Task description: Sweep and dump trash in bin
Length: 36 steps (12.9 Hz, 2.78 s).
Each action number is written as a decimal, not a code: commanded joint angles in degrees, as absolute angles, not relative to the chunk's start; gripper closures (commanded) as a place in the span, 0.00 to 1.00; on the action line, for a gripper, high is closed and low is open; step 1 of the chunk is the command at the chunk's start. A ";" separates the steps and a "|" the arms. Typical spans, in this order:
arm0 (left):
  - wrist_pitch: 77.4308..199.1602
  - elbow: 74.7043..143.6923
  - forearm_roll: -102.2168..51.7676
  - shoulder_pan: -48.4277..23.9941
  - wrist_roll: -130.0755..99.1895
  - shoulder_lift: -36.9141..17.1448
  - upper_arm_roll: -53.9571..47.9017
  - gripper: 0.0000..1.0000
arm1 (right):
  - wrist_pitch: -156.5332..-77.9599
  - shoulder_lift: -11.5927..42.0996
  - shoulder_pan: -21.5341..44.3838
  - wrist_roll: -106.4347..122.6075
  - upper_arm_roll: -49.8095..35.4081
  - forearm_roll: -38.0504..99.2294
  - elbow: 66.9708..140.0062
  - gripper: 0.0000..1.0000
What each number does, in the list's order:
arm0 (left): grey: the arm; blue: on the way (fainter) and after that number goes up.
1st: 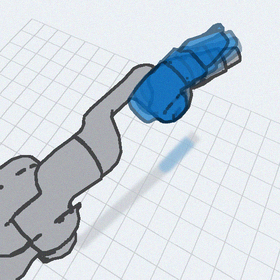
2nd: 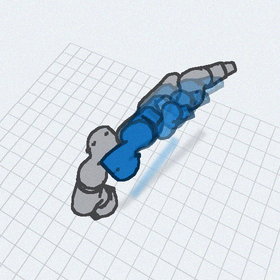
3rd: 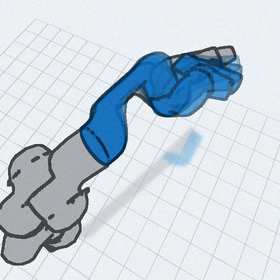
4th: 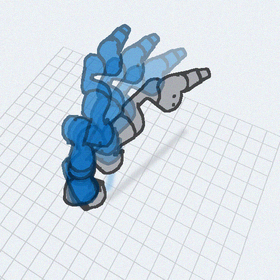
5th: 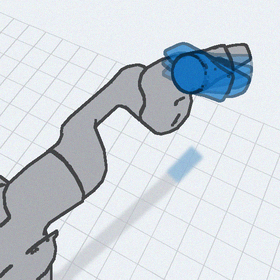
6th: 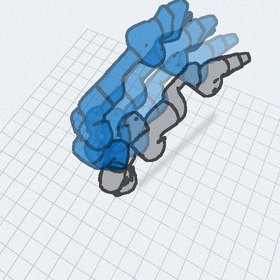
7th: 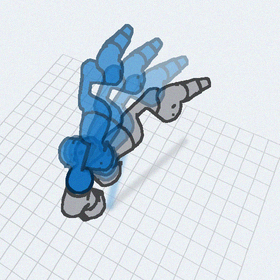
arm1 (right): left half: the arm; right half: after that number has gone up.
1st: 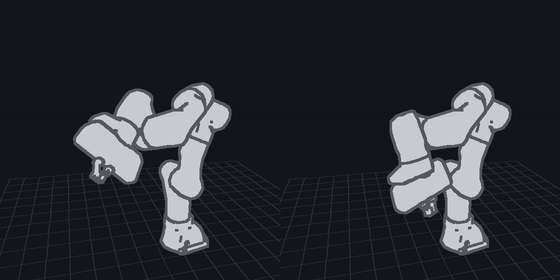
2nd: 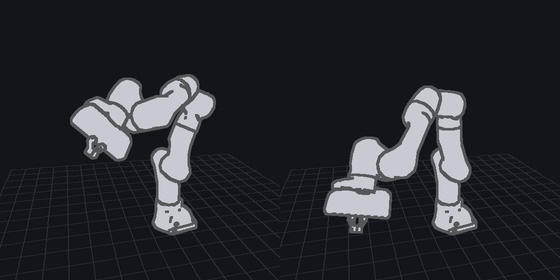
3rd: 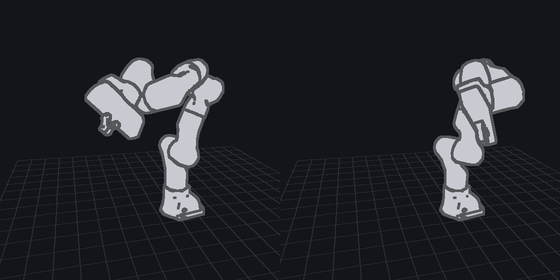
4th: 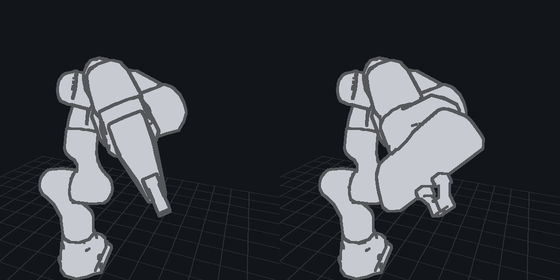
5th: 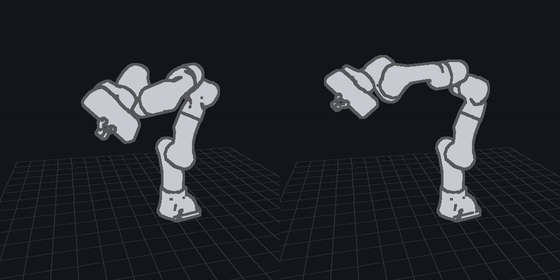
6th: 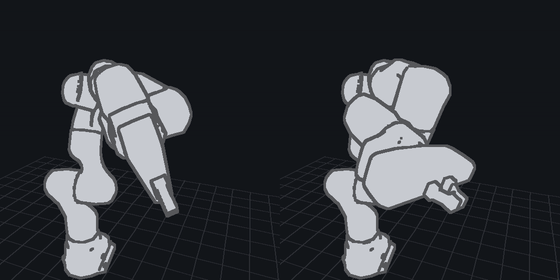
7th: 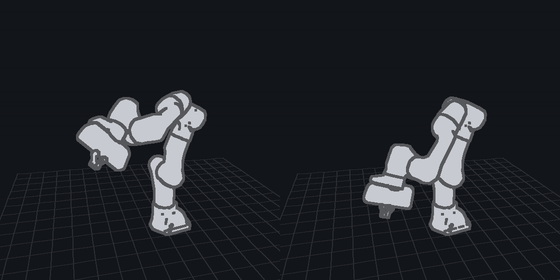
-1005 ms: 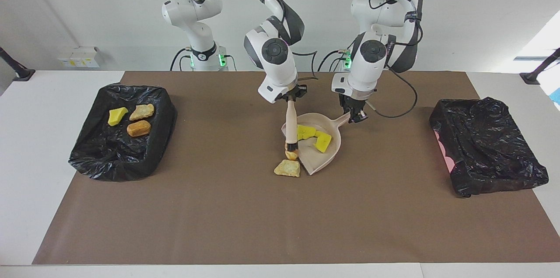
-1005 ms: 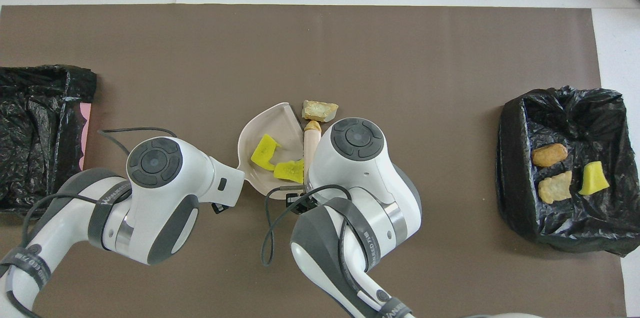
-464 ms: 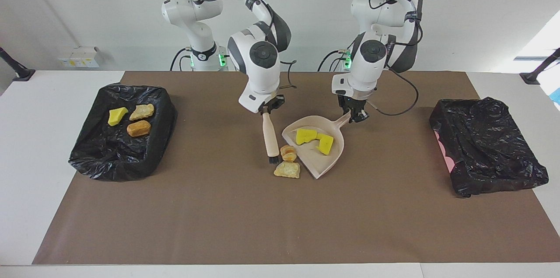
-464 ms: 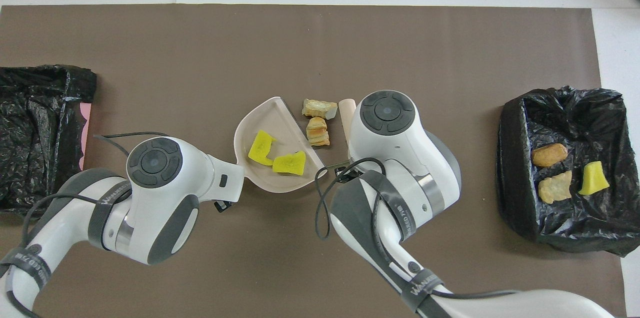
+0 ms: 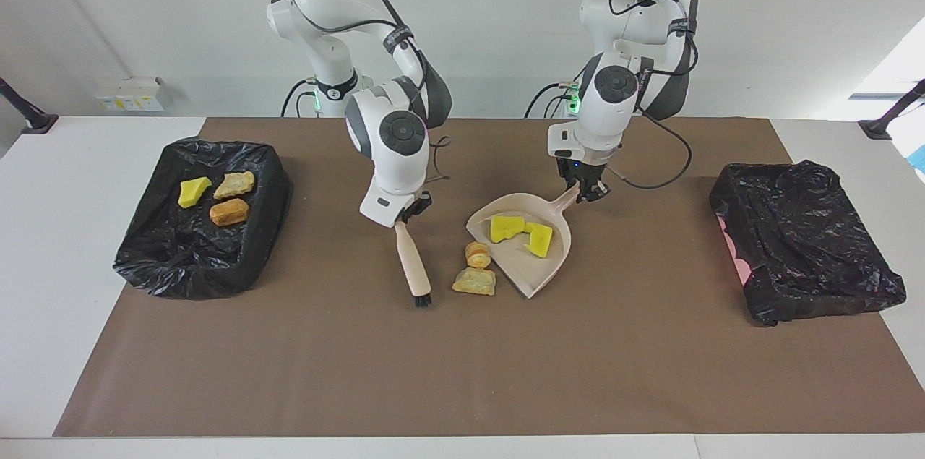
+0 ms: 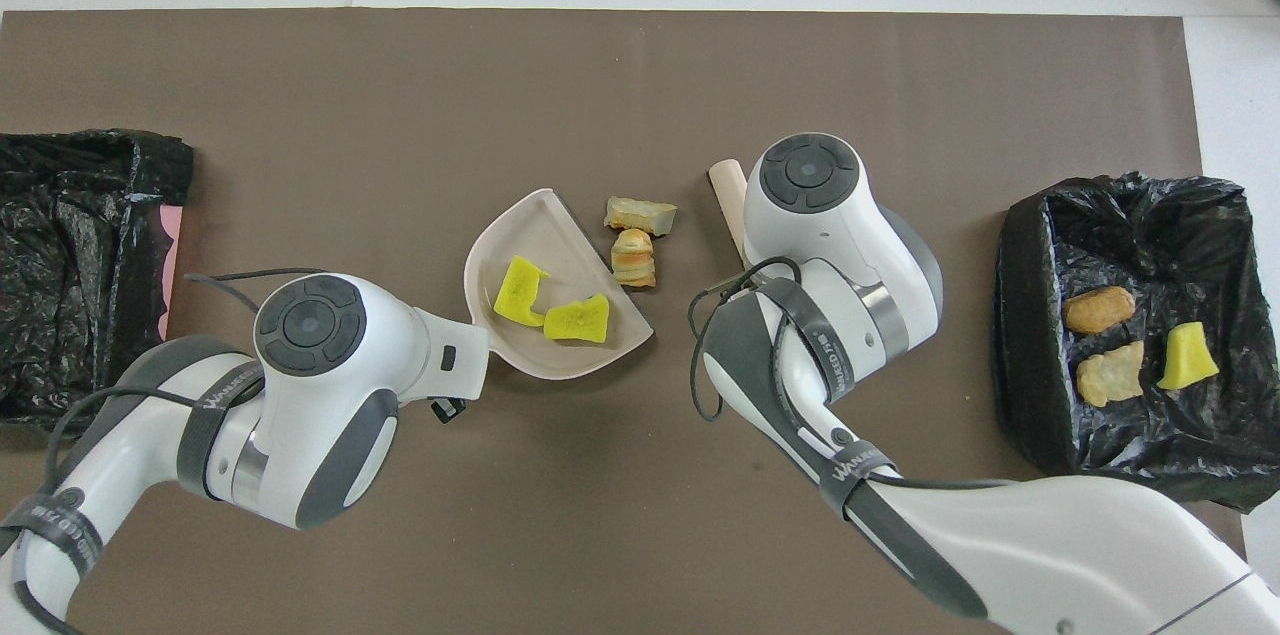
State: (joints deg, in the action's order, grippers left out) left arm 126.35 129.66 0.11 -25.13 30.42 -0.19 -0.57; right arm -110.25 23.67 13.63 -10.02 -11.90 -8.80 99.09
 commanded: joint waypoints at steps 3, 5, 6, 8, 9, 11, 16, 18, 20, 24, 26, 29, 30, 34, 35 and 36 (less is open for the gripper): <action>127.79 130.69 0.53 -25.31 29.00 0.18 -0.44 1.00 | -110.21 29.80 17.92 -8.70 -13.09 -9.67 91.84 1.00; 127.79 130.69 0.53 -25.31 29.00 0.18 -0.35 1.00 | -110.39 29.79 18.37 -7.30 -17.38 -8.88 92.28 1.00; 127.79 130.69 0.53 -25.31 29.00 0.18 -0.35 1.00 | -109.43 29.62 18.37 -6.86 -18.45 -7.14 92.37 1.00; 127.79 130.69 0.53 -25.40 29.00 0.18 -0.35 1.00 | -108.55 28.57 18.28 -2.04 -19.60 -3.97 93.33 1.00; 127.79 130.69 0.53 -25.40 29.00 0.18 -0.35 1.00 | -107.15 28.13 17.85 -1.41 -19.60 -0.56 93.43 1.00; 127.79 130.69 0.53 -25.40 29.00 0.18 -0.35 1.00 | -105.13 26.99 17.05 -0.80 -19.60 2.11 93.34 1.00; 127.53 130.52 0.53 -25.23 28.83 0.18 -0.35 1.00 | -100.38 22.42 13.10 -0.79 -19.25 1.14 93.25 1.00; 127.18 130.17 0.53 -25.22 27.43 0.09 -0.35 1.00 | -97.75 20.40 10.47 -0.88 -19.07 1.06 93.34 1.00; 127.00 129.55 0.53 -25.14 23.66 0.26 -0.26 1.00 | -94.24 18.55 8.01 -1.14 -19.07 0.88 93.51 1.00; 124.03 125.35 0.53 -22.86 22.59 2.02 0.09 1.00 | -95.44 14.86 8.61 -11.30 -19.42 -2.90 100.09 1.00; 120.51 123.06 0.53 -19.71 22.41 3.68 0.09 1.00 | -97.99 12.49 10.80 -18.07 -19.51 -2.46 103.87 1.00; 114.02 119.02 0.53 -14.69 22.50 5.71 0.17 1.00 | -99.23 10.11 14.92 -26.61 -19.60 -0.54 107.13 1.00; 111.56 117.26 0.53 -12.50 22.67 6.15 0.18 1.00 | -99.58 9.93 17.12 -29.15 -19.60 0.78 107.40 1.00; 103.64 111.37 0.61 -4.33 23.73 6.59 0.26 1.00 | -105.46 10.37 25.73 -41.90 -19.60 4.90 109.60 1.00; 102.49 110.57 0.62 -2.48 26.51 6.59 0.35 1.00 | -106.08 10.46 27.06 -42.97 -19.60 6.57 109.77 1.00; 101.35 110.65 0.62 0.41 30.72 6.68 0.35 1.00 | -106.17 10.37 28.20 -44.11 -19.60 7.20 109.86 1.00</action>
